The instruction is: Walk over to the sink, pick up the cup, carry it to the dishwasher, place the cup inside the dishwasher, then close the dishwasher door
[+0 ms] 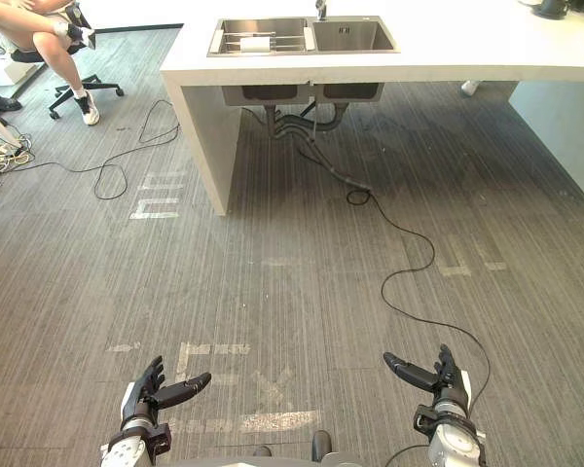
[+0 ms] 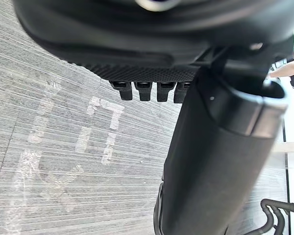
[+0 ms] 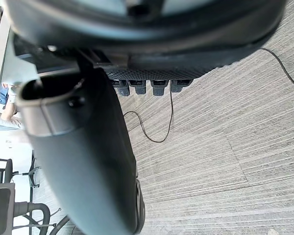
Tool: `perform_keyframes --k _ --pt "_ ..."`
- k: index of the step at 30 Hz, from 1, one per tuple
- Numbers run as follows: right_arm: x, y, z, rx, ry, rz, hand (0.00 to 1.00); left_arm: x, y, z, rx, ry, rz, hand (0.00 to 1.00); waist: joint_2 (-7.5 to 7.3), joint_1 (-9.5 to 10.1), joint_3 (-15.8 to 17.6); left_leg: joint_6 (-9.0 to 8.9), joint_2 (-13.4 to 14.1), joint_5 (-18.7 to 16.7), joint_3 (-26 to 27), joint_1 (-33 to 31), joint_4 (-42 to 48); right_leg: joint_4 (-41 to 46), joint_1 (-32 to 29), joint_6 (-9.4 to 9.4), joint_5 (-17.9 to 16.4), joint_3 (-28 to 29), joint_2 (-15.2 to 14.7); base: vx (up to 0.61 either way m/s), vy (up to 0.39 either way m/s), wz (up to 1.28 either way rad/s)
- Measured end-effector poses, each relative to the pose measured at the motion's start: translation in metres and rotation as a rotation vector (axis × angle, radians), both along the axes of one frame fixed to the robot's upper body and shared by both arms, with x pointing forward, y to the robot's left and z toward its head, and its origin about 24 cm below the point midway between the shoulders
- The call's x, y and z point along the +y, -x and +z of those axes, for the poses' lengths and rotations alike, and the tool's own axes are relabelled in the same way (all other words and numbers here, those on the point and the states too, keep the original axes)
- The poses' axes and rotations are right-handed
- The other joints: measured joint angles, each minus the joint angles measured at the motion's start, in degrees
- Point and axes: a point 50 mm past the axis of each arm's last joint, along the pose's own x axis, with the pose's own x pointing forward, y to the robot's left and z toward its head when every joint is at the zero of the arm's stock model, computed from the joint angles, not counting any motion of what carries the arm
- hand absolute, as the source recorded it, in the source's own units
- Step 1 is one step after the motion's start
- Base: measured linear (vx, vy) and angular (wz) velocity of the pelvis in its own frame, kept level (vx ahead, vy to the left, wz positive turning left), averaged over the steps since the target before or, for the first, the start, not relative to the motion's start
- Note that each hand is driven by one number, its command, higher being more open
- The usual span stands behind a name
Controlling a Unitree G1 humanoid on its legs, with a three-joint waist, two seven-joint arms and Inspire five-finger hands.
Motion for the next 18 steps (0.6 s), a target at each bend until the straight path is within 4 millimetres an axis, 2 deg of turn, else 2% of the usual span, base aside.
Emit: perform_keyframes --k 6,18 --pt "-0.010 0.000 0.005 0.001 0.034 0.006 1.00 0.000 -0.001 0.002 -0.014 0.000 -0.015 1.00 -0.15 -0.01 -0.09 0.00 -0.01 0.00 0.30 0.43 0.01 0.00 0.32 0.00 0.11 0.27 -0.02 0.00 0.000 0.00" --pt "-0.016 -0.002 0.008 0.002 0.049 0.030 1.00 0.000 0.000 0.002 -0.010 0.001 -0.016 1.00 -0.25 -0.02 -0.14 0.01 -0.01 -0.01 0.42 0.72 0.00 -0.01 0.59 -0.03 0.18 0.37 -0.01 0.00 0.000 0.00"
